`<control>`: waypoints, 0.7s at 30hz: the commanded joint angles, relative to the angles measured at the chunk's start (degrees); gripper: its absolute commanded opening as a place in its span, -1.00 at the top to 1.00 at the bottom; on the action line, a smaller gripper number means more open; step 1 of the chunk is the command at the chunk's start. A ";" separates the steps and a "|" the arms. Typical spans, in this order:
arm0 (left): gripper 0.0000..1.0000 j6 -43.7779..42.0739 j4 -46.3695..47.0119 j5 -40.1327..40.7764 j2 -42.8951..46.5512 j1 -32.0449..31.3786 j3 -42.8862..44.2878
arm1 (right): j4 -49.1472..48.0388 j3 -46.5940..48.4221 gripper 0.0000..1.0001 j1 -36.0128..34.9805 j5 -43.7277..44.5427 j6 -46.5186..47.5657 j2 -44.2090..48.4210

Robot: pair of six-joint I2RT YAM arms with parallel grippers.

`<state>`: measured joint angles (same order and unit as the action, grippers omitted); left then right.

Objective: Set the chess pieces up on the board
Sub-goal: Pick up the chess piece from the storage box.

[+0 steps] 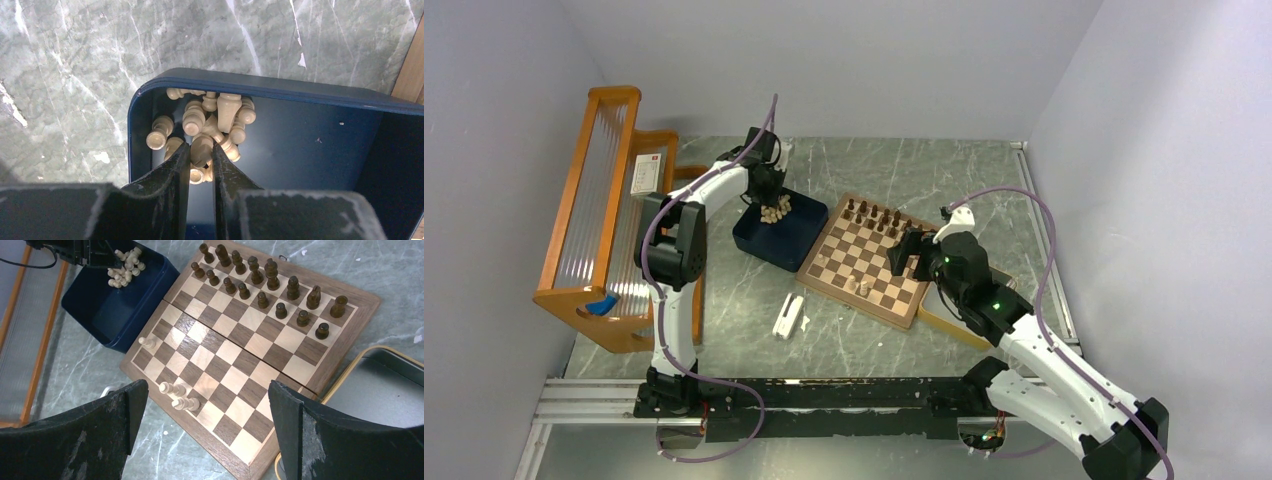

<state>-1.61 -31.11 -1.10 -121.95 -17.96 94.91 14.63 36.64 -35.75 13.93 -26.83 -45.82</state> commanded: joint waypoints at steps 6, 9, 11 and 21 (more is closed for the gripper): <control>0.73 0.69 -2.00 1.02 1.69 -1.11 0.77 | 0.14 -0.19 -0.90 -0.22 0.90 -0.18 1.89; 0.74 1.20 -2.56 1.02 2.25 -1.40 1.04 | 0.31 -0.34 -0.90 -0.21 0.67 -0.32 2.18; 0.74 1.25 -3.07 1.85 2.65 -1.68 1.30 | 0.43 -0.22 -0.90 -0.20 0.70 -0.32 2.26; 0.76 3.41 -4.95 3.92 3.65 -1.91 3.04 | 0.40 0.29 -0.90 -0.21 0.59 -0.03 2.14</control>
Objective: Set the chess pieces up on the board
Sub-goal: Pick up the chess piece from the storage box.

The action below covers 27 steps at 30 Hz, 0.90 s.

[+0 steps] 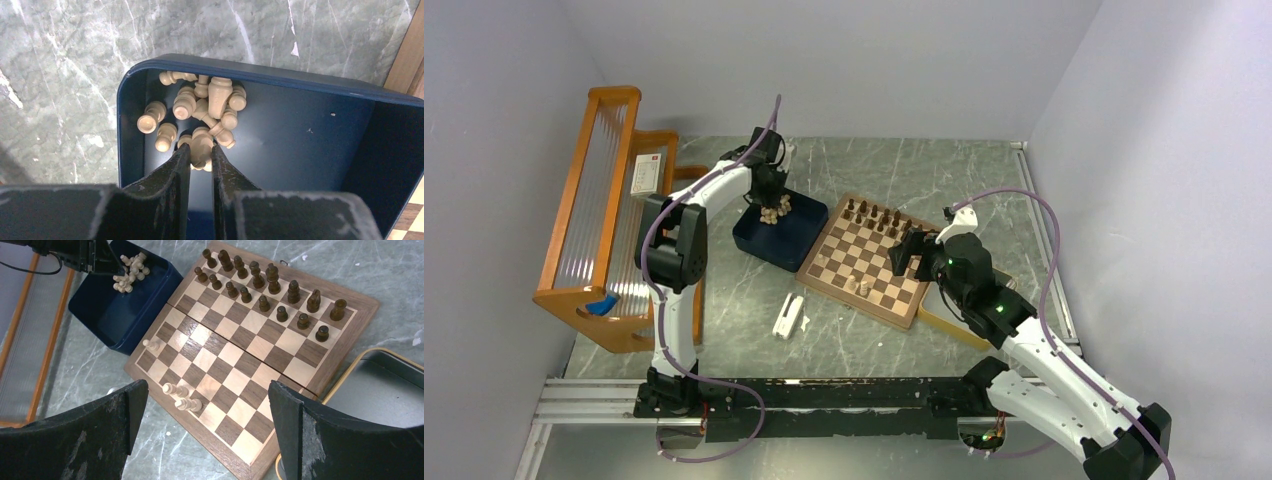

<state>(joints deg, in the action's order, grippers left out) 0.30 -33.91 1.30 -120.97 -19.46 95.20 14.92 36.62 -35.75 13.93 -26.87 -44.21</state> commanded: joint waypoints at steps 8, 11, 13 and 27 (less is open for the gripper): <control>0.76 3.31 -3.46 3.18 3.78 -0.40 2.72 | 0.18 0.09 -0.90 -0.20 0.34 -0.37 1.11; 0.76 4.00 -4.98 3.40 4.23 -0.40 3.92 | 0.19 0.10 -0.90 -0.20 0.21 -0.47 1.23; 0.76 4.62 -5.85 3.47 4.85 -0.40 4.55 | 0.53 0.19 -0.90 -0.20 0.30 -0.61 1.23; 0.78 5.42 -13.43 1.48 7.51 -1.03 7.34 | 0.98 -0.16 -0.90 -0.21 0.38 -1.43 1.93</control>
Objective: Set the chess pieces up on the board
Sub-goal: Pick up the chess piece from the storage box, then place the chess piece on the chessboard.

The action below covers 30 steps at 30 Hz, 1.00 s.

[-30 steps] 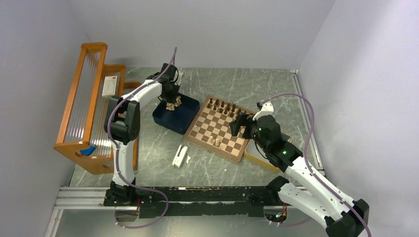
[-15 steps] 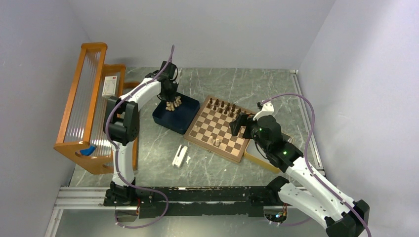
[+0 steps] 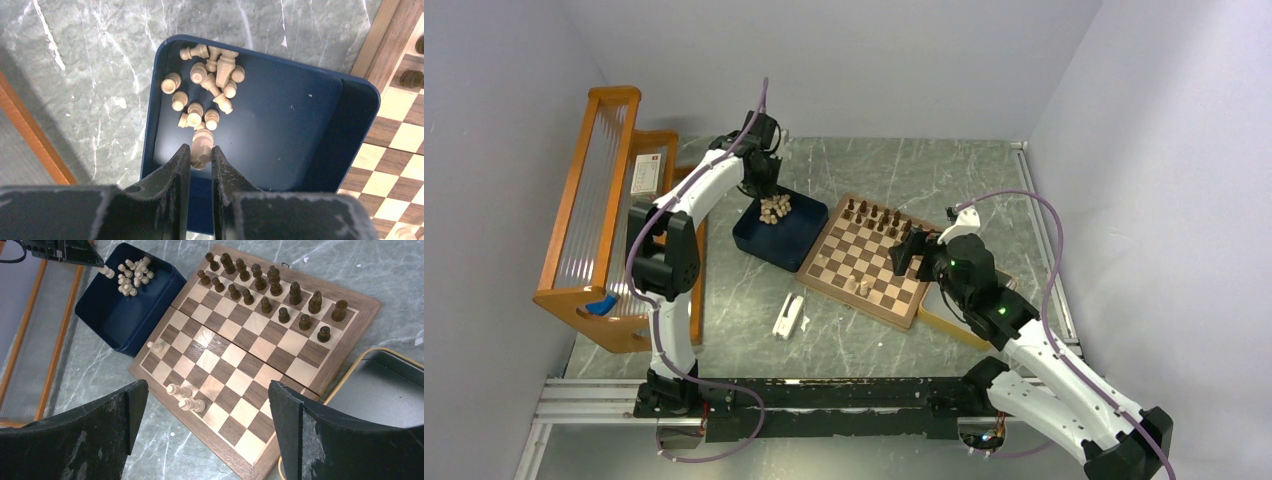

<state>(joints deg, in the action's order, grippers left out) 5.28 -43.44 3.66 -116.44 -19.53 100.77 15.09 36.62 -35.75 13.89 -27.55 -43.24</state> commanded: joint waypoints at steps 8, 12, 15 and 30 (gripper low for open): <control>0.78 1.33 -5.67 -2.23 8.42 -4.79 -1.86 | 3.14 0.95 -0.90 -0.20 1.67 -0.66 1.79; 0.78 2.16 -5.90 -1.27 11.18 -9.06 -5.05 | 4.51 1.26 -0.90 -0.28 3.29 -0.36 2.73; 0.78 3.09 -6.78 -0.65 12.25 -13.50 -6.62 | 5.51 1.55 -0.90 -0.25 4.28 0.02 3.48; 0.81 11.11 -3.51 4.90 14.49 -31.91 -13.26 | 9.52 2.38 -0.89 -0.20 7.29 0.12 8.78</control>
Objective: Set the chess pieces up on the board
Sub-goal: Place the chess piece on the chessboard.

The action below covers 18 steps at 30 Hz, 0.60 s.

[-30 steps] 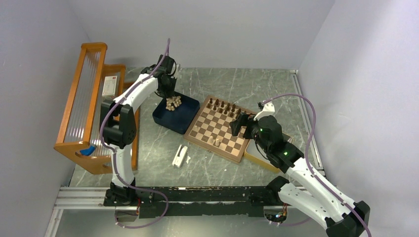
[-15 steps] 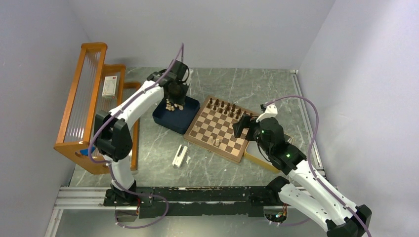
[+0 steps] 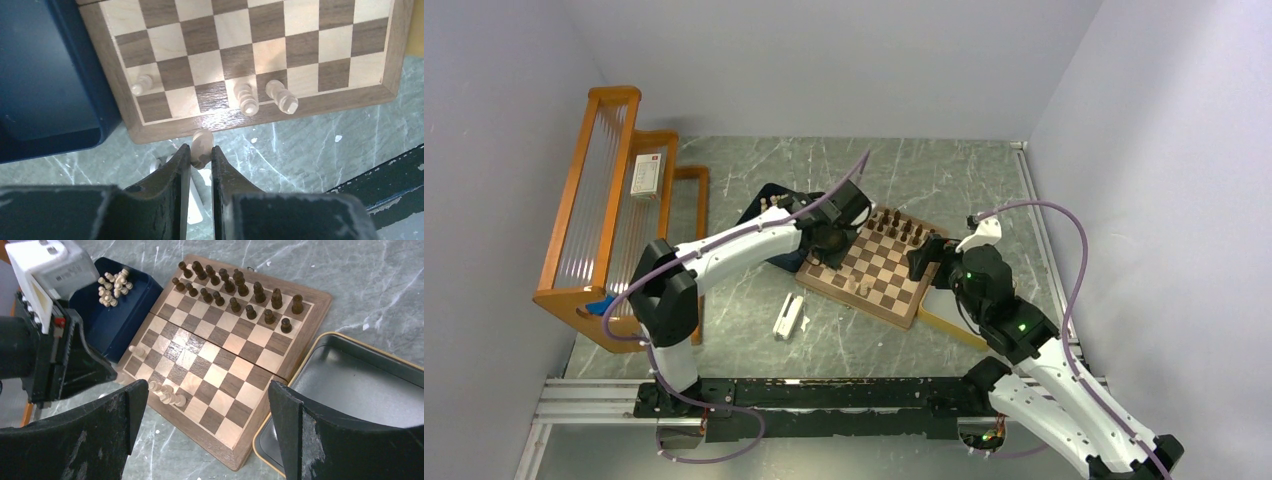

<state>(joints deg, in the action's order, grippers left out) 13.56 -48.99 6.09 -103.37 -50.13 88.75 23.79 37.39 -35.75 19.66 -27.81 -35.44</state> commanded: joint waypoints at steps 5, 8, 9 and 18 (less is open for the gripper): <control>0.79 3.52 4.65 3.91 0.26 -2.49 -3.65 | 1.36 1.75 -0.89 -0.20 1.74 0.31 0.81; 0.78 3.32 6.22 5.47 -0.34 -2.46 -4.77 | 1.33 1.47 -0.89 -0.25 1.48 0.21 0.81; 0.78 3.31 6.36 6.11 -0.46 -2.46 -4.89 | 1.29 1.46 -0.89 -0.21 1.44 0.09 0.77; 0.79 3.53 9.04 8.14 -1.30 -2.48 -6.59 | 0.38 1.04 -0.89 -0.21 1.28 0.43 0.09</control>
<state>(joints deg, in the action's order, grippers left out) 16.38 -43.16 12.58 -103.83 -52.34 83.29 24.93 37.52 -35.75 20.18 -27.81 -35.31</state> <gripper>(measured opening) 0.217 0.945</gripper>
